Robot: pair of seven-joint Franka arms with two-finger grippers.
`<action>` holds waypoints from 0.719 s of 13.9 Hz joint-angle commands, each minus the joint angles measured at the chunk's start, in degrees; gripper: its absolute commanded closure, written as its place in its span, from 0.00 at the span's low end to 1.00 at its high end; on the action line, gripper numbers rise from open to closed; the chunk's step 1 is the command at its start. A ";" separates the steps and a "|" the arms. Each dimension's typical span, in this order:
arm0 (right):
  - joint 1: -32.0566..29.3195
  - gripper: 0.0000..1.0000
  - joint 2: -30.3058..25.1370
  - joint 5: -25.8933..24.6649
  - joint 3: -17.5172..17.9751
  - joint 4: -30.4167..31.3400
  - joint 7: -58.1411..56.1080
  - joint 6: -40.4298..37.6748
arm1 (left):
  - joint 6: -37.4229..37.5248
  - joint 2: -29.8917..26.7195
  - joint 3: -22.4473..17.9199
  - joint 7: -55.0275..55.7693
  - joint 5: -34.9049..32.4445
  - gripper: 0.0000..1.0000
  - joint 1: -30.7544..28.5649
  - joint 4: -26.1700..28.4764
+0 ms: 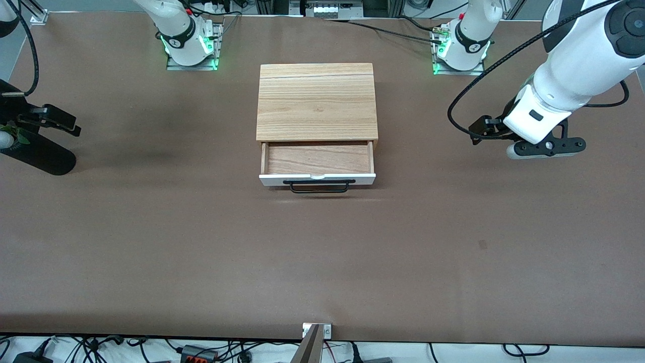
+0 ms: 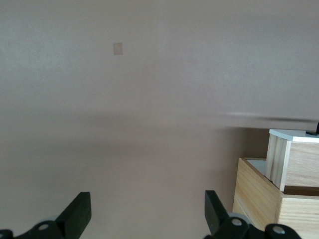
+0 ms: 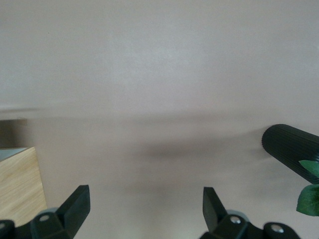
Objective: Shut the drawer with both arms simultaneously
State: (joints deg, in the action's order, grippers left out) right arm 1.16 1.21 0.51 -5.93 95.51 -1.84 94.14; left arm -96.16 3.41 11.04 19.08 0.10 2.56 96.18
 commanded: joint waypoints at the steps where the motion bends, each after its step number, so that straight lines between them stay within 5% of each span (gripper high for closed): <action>1: 0.51 0.00 -0.33 -0.16 -0.13 0.03 0.43 -0.10 | 0.00 -0.07 0.21 -1.15 0.95 0.00 -0.36 -0.12; 10: 0.25 0.00 0.81 0.11 -0.22 -1.20 -0.36 -0.80 | -0.17 2.56 0.30 -0.98 0.95 0.00 1.13 -1.86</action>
State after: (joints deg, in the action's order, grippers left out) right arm 1.28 1.45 0.51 -5.98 95.46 -1.85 94.14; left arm -96.18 3.98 11.26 19.01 0.23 3.10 96.15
